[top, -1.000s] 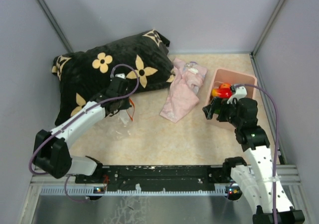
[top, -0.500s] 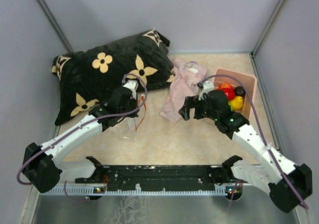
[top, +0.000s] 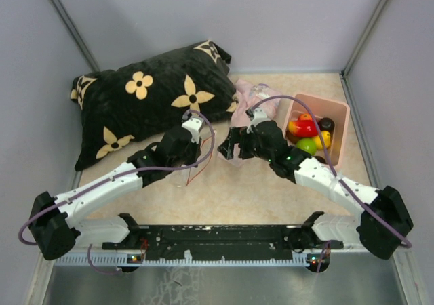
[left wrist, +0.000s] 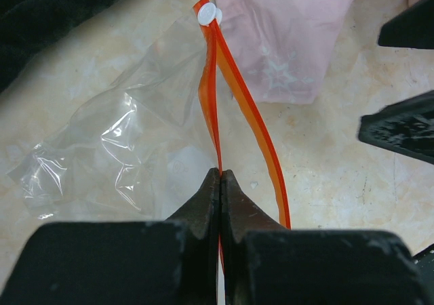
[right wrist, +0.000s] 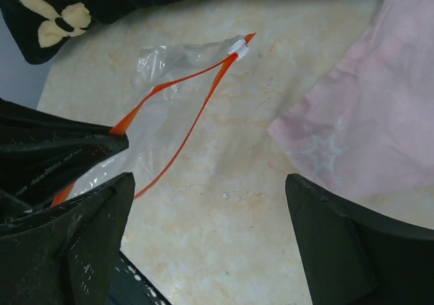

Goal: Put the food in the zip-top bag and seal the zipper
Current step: Open the zipper of the food storage bag.

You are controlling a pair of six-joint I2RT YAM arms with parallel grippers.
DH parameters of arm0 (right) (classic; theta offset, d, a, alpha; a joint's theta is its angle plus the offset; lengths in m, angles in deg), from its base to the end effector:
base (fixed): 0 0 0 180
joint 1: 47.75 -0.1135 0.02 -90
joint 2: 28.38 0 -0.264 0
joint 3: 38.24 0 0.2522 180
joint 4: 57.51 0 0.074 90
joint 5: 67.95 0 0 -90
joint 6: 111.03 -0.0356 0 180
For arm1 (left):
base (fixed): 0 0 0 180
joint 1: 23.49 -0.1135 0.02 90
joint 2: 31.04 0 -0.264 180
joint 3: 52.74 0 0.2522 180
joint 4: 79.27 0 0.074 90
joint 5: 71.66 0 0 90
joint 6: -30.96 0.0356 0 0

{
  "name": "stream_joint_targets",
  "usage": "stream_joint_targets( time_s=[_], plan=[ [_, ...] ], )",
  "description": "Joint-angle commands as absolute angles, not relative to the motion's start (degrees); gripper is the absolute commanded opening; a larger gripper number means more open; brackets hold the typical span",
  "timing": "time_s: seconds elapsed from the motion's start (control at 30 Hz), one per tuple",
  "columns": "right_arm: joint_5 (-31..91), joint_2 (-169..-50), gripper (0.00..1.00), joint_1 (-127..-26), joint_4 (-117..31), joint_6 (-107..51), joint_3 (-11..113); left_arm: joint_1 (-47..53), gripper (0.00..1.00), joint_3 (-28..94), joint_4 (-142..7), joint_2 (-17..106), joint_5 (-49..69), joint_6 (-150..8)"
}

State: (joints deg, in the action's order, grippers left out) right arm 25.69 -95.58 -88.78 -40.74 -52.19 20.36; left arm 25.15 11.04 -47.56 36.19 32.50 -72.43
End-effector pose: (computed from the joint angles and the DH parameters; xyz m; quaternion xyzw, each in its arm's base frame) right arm 0.1992 0.1763 0.2722 -0.0896 0.8401 0.3365 0.4159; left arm 0.1772 -0.1881 0.2793 0.2126 0.8567 -0.1417 0.4480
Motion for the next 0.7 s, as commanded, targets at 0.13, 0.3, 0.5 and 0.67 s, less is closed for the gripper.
stream_joint_targets(
  time_s=[0.13,0.3,0.5,0.67],
  plan=[
    [24.8,-102.5,0.86,-90.1,-52.4,-59.4,22.1,29.2,0.0,15.8,-49.8,37.9,35.5,-69.9],
    [25.6,-107.2,0.8,-90.6,-53.6,-60.2,22.6,30.7,0.0,17.3,-50.5,38.2,36.9,-68.9],
    [23.3,-110.2,0.63,-90.6,-52.2,-58.7,22.2,31.4,0.0,18.2,-50.3,37.4,39.1,-68.0],
    [16.9,-109.3,0.41,-90.6,-47.9,-55.0,22.6,31.4,0.0,18.2,-50.2,34.6,39.9,-67.5]
  ],
)
